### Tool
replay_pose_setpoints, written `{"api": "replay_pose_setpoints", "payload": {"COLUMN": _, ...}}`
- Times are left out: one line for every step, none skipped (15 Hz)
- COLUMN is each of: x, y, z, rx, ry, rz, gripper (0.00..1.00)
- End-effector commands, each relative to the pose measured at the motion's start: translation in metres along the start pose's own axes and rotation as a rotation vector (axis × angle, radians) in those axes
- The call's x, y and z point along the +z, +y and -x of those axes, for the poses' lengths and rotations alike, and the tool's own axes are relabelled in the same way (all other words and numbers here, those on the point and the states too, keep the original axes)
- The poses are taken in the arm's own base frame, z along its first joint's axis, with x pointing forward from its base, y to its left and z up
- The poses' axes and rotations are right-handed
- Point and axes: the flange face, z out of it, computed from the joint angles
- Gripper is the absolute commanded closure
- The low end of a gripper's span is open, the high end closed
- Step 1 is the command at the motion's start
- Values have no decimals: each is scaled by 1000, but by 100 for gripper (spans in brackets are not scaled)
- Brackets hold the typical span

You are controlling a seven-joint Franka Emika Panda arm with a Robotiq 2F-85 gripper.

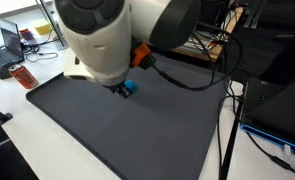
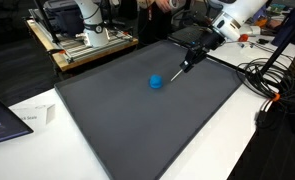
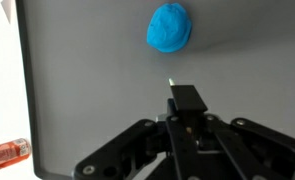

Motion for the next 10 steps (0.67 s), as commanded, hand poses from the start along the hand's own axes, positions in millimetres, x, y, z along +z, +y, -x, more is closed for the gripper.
{"api": "replay_pose_setpoints", "payload": {"x": -8, "y": 35, "z": -4, "rx": -11, "ry": -51, "rz": -148, "gripper": 97}}
{"api": "replay_pose_setpoints", "payload": {"x": -9, "y": 45, "z": -6, "rx": 0, "ry": -52, "rz": -184, "gripper": 97}}
{"api": "replay_pose_setpoints", "payload": {"x": -11, "y": 56, "z": -8, "rx": 1, "ry": -58, "rz": -233, "gripper": 97}}
{"api": "replay_pose_setpoints", "payload": {"x": -10, "y": 68, "z": -10, "rx": 8, "ry": -71, "rz": -271, "gripper": 97}}
{"api": "replay_pose_setpoints", "payload": {"x": -8, "y": 81, "z": -13, "rx": 19, "ry": -82, "rz": -305, "gripper": 97}}
{"api": "replay_pose_setpoints", "payload": {"x": -6, "y": 92, "z": -14, "rx": 28, "ry": -93, "rz": -338, "gripper": 97}}
{"api": "replay_pose_setpoints", "payload": {"x": -3, "y": 104, "z": -16, "rx": 37, "ry": -107, "rz": -364, "gripper": 97}}
{"api": "replay_pose_setpoints", "payload": {"x": 0, "y": 115, "z": -18, "rx": 45, "ry": -118, "rz": -389, "gripper": 97}}
{"api": "replay_pose_setpoints", "payload": {"x": 5, "y": 127, "z": -19, "rx": 51, "ry": -137, "rz": -419, "gripper": 97}}
{"api": "replay_pose_setpoints", "payload": {"x": 11, "y": 137, "z": -21, "rx": 58, "ry": -155, "rz": -437, "gripper": 97}}
